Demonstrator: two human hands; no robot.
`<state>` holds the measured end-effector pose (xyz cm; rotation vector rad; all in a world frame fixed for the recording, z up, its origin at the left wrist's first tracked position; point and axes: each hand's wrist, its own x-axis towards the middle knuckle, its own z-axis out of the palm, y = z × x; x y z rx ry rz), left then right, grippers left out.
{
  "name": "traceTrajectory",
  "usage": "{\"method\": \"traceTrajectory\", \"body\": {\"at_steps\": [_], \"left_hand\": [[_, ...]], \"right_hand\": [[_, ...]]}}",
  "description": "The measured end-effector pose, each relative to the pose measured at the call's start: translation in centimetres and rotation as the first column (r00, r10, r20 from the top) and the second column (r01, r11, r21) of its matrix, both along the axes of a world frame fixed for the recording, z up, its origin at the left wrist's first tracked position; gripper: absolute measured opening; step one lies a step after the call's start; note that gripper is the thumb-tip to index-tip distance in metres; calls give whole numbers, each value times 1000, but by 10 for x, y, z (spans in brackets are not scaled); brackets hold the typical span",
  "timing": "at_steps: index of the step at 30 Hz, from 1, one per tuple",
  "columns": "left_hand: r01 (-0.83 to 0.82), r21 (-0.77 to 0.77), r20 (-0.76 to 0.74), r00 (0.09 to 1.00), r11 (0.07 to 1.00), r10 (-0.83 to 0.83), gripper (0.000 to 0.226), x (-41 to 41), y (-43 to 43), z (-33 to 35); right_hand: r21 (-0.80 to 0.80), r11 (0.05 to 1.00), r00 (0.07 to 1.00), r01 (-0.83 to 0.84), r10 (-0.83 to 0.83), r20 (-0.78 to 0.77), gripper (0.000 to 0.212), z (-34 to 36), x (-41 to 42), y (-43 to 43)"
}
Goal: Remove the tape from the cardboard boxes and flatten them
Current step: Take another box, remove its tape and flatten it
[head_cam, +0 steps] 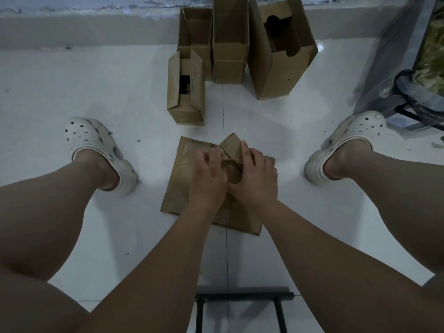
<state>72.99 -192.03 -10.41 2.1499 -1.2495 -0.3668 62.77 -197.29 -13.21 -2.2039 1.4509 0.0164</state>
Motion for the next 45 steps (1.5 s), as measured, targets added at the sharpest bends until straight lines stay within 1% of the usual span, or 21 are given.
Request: {"method": "traceTrajectory", "body": {"at_steps": [1,4,5,7,9,12,13,14,19,22,25,27,30,32,35,36,40,42,43,44,45], "left_hand": [[-7,-2,16,1000,1000,7,37,4,-2,1],[-35,-13,98,995,999,36,64,10,-7,4],[-58,1,111,992,998,58,68,10,-8,6],[-115,91,88,990,989,107,61,12,-9,8],[-180,188,47,984,966,174,45,17,-9,6],[-275,207,-176,934,939,312,21,25,-11,3],[-296,206,-213,917,933,338,15,26,-12,4],[-300,210,-208,916,931,342,12,26,-13,6],[-250,206,-241,924,946,296,7,30,-16,15],[-247,186,-231,930,951,287,12,30,-19,18],[-197,176,-157,962,964,226,7,23,-18,20],[-174,190,-72,979,966,190,15,19,-12,19],[-129,210,-56,988,969,143,18,16,-7,22],[-95,188,-46,993,978,106,17,16,-6,20],[27,211,73,996,977,-43,19,13,-7,17],[47,194,75,995,980,-63,18,11,-7,18],[58,138,118,990,989,-75,11,7,-9,25],[139,143,136,978,980,-158,5,10,-10,26],[171,163,153,969,972,-196,8,13,-10,25],[171,178,126,973,969,-195,14,15,-10,25],[129,169,65,988,977,-141,20,18,-11,25]], "right_hand": [[-1,1000,1000,0,0,4,100,0,0,1],[19,999,999,31,-31,17,106,2,-2,3],[24,999,999,36,-37,21,105,3,-2,4],[23,999,999,37,-38,32,99,3,-1,3],[28,999,998,30,-31,52,93,3,1,2],[53,999,998,7,-10,59,88,1,0,2],[63,998,999,-4,0,51,87,0,0,2],[69,997,999,-15,12,42,87,0,-1,3],[62,996,998,-70,69,13,81,2,0,5],[51,996,997,-75,73,32,75,1,-1,6],[63,998,998,-11,7,62,70,0,2,6],[79,997,998,7,-12,60,69,0,5,5],[87,996,999,13,-17,40,71,0,8,6],[88,996,999,27,-30,28,72,-1,10,6],[109,992,998,55,-54,-13,73,-3,12,6],[118,991,998,65,-63,-19,72,-2,14,5],[117,990,997,74,-71,-25,70,0,17,4],[125,988,996,89,-90,-1,74,1,16,1],[142,986,995,89,-93,28,77,1,14,-1],[171,983,995,73,-85,61,80,2,13,-2],[209,977,994,45,-64,89,85,2,11,-3]]}}
